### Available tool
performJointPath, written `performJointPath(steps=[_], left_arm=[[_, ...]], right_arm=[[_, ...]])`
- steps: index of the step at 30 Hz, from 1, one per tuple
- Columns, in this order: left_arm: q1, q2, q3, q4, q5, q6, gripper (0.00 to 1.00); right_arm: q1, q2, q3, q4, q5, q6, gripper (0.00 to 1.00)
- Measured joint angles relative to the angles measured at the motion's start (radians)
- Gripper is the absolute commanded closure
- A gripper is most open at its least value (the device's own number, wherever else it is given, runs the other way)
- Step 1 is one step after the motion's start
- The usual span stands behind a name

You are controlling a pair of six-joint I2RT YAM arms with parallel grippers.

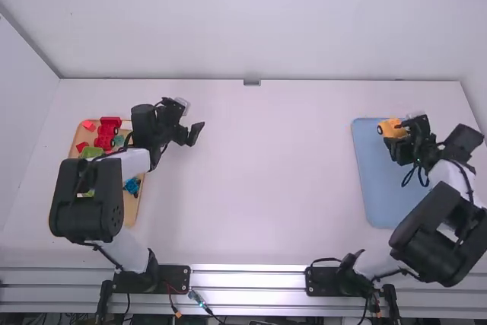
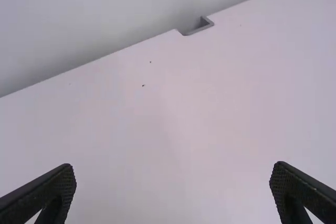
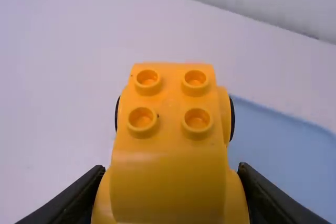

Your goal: Assemble lego blocks to make yellow taxi

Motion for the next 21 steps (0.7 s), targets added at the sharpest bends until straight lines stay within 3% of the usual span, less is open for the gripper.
performJointPath(steps=[3, 11, 14, 15, 16, 21], left_arm=[[0.0, 0.0, 0.0, 0.0, -0.004, -0.004, 0.01], [0.0, 0.0, 0.0, 0.002, -0.006, -0.004, 0.01], [0.0, 0.0, 0.0, -0.001, -0.003, -0.017, 0.01], [0.0, 0.0, 0.0, -0.001, -0.003, -0.017, 0.01], [0.0, 0.0, 0.0, -0.002, -0.003, -0.033, 0.01], [0.0, 0.0, 0.0, -0.032, -0.003, -0.07, 0.01]], right_arm=[[-0.054, 0.087, -0.072, 0.112, -0.007, 0.092, 0.45], [-0.075, 0.177, -0.113, 0.111, 0.035, 0.163, 0.38], [-0.075, 0.177, -0.113, 0.092, 0.058, 0.173, 0.18], [-0.075, 0.177, -0.113, 0.092, 0.058, 0.173, 0.18], [-0.075, 0.177, -0.112, 0.074, 0.066, 0.179, 0.01], [-0.074, 0.177, -0.077, -0.03, 0.092, 0.185, 0.01]])
